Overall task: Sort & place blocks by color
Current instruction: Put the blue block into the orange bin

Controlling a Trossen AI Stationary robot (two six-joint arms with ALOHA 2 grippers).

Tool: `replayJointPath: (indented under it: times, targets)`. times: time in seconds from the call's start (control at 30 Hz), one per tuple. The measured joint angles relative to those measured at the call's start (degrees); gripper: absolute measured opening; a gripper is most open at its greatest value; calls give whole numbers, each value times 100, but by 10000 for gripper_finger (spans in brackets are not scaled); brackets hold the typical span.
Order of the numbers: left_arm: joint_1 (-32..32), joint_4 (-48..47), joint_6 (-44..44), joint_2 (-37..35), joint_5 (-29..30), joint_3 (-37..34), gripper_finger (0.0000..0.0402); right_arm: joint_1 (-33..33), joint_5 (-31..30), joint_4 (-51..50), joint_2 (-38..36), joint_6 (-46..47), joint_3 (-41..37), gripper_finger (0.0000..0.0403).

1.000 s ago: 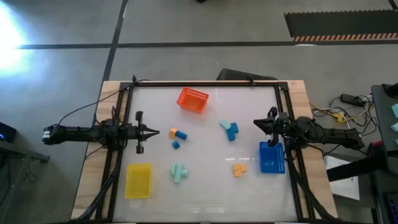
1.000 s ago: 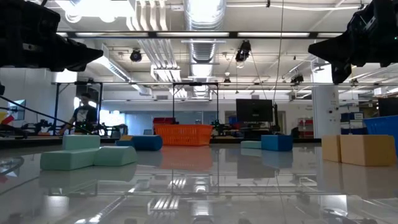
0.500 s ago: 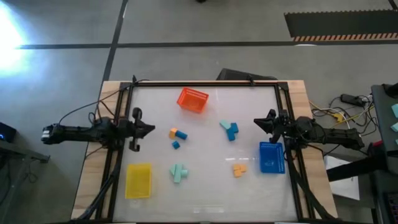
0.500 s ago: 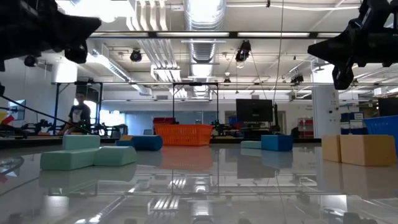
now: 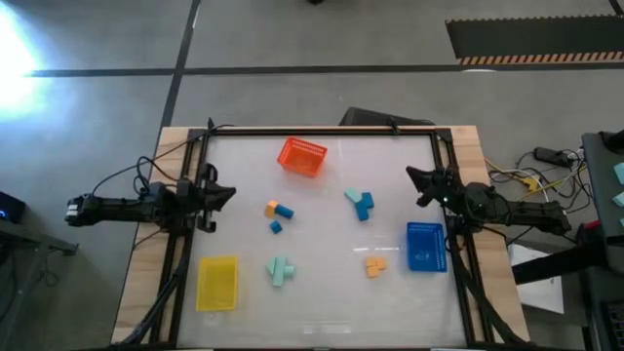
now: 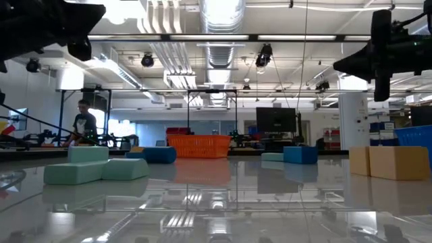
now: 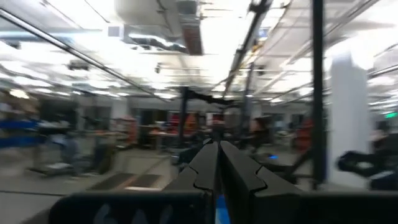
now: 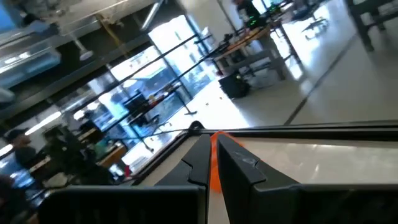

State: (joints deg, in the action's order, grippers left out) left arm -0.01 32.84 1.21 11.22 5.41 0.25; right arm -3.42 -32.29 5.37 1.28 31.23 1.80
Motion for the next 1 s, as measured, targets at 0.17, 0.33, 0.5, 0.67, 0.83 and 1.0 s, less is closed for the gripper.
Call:
replayJointPath:
  times: [0.17,0.33,0.5,0.67,0.83,1.0]
  targets:
    - [0,289,688,12,413,0,0,4,297,445,277,183,0,18]
    - [0,721,854,2,442,0,0,4,726,1900,1085,-322,0,18]
    - [0,1384,1487,-2,450,0,0,4,732,3117,2062,-902,35,18]
    - [0,1783,1583,-20,450,0,0,3,676,3145,2790,-937,422,18]
    - [-2,1711,1562,31,452,-2,0,2,673,3140,3498,-1133,993,18]
    - [-4,1698,1136,160,450,0,0,2,663,2887,4236,-1175,1675,18]
